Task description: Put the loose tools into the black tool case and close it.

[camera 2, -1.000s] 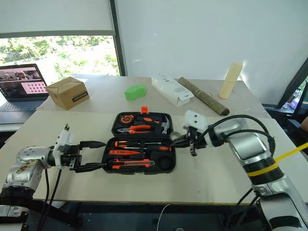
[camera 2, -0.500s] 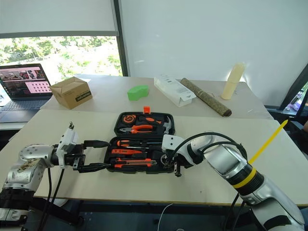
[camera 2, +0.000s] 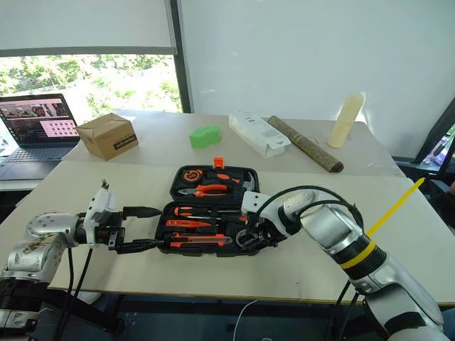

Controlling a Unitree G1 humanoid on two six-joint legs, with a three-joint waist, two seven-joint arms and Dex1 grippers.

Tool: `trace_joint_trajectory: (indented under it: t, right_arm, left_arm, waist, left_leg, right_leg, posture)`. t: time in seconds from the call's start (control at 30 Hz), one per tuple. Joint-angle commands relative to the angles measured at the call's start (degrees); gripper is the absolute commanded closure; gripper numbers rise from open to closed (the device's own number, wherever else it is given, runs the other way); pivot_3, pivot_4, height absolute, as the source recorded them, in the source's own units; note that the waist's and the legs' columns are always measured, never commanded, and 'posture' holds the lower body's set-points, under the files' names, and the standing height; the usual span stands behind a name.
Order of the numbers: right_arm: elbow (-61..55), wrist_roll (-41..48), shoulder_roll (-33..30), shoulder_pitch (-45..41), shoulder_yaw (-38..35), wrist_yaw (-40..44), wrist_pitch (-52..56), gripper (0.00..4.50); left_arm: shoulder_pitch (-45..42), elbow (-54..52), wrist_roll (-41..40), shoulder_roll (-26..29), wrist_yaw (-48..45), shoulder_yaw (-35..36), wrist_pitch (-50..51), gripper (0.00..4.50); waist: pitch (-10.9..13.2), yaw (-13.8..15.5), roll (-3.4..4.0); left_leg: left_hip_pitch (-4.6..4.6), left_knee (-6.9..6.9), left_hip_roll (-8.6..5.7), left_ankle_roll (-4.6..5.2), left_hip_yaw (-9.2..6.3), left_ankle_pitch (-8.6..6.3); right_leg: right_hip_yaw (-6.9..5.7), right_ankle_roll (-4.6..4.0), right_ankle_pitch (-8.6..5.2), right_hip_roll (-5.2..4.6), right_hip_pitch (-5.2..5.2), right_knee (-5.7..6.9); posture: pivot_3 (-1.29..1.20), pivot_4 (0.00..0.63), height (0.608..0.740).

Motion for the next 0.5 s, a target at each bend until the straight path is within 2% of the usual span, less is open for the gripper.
trace_joint_trajectory:
  t: [0.03, 0.1, 0.17, 0.27, 0.47, 0.5]
  right_arm:
    - [-2.72, 5.22, -3.44, 1.82, -8.02, 3.52, -2.84, 1.59]
    - [-1.84, 5.14, -4.8, 4.95, -11.57, 1.99, -6.16, 1.59]
    - [0.75, 2.56, -4.02, 8.39, -15.02, -4.58, -10.27, 1.59]
    - [3.78, -1.4, -2.01, 12.91, -18.1, -13.72, -15.25, 2.25]
    - [11.32, -11.96, 3.92, 16.6, -17.28, -30.24, -29.81, 4.42]
    - [13.0, -13.38, 5.04, 16.52, -16.8, -32.23, -32.03, 4.5]
  left_arm:
    - [0.44, -1.96, -1.6, 1.38, 1.74, 2.98, 1.02, 0.0]
    - [0.04, -1.48, -2.03, 1.23, 4.26, 4.43, 2.07, 0.0]
    - [-0.81, 0.81, -0.9, 0.94, 8.76, 5.91, 2.39, 0.0]
    - [-2.85, 7.91, 4.47, 0.93, 18.12, 6.63, 1.12, 0.66]
    - [-6.61, 15.92, 7.49, -2.13, 28.74, 6.98, 1.45, 2.98]
    - [-7.0, 16.59, 8.52, -2.74, 30.2, 6.21, 1.49, 3.26]
  waist:
    - [0.0, 0.0, 0.0]
    - [0.0, 0.33, 0.0]
    - [0.0, 0.57, -0.01]
    - [0.0, 0.6, -0.01]
    - [0.0, -0.04, -0.01]
    - [0.0, -0.11, -0.01]
  left_leg:
    - [0.0, 0.0, 0.01, 0.01, 0.0, -0.01]
    - [0.0, 0.0, 0.01, 0.09, -0.02, -0.06]
    - [0.02, 0.01, -0.01, 0.13, -0.01, -0.08]
    - [0.1, 0.03, -0.03, 0.13, 0.01, -0.08]
    - [0.15, 0.01, -0.02, -0.13, 0.18, 0.07]
    - [0.15, 0.01, -0.02, -0.14, 0.2, 0.08]
  right_leg:
    - [0.0, 0.0, 0.0, 0.0, 0.01, 0.0]
    - [-0.02, 0.01, 0.0, -0.02, 0.04, -0.05]
    - [-0.04, 0.03, 0.01, -0.04, 0.09, -0.12]
    - [-0.01, 0.05, 0.02, -0.06, 0.15, -0.2]
    - [0.0, -0.01, 0.05, 0.0, 0.11, -0.08]
    - [0.0, -0.01, 0.05, -0.01, 0.1, -0.07]
  posture:
    - [0.0, 0.15, 0.74]
    - [0.0, 0.15, 0.74]
    - [0.0, 0.15, 0.74]
    - [0.0, 0.15, 0.74]
    - [0.0, 0.15, 0.74]
    - [0.0, 0.15, 0.74]
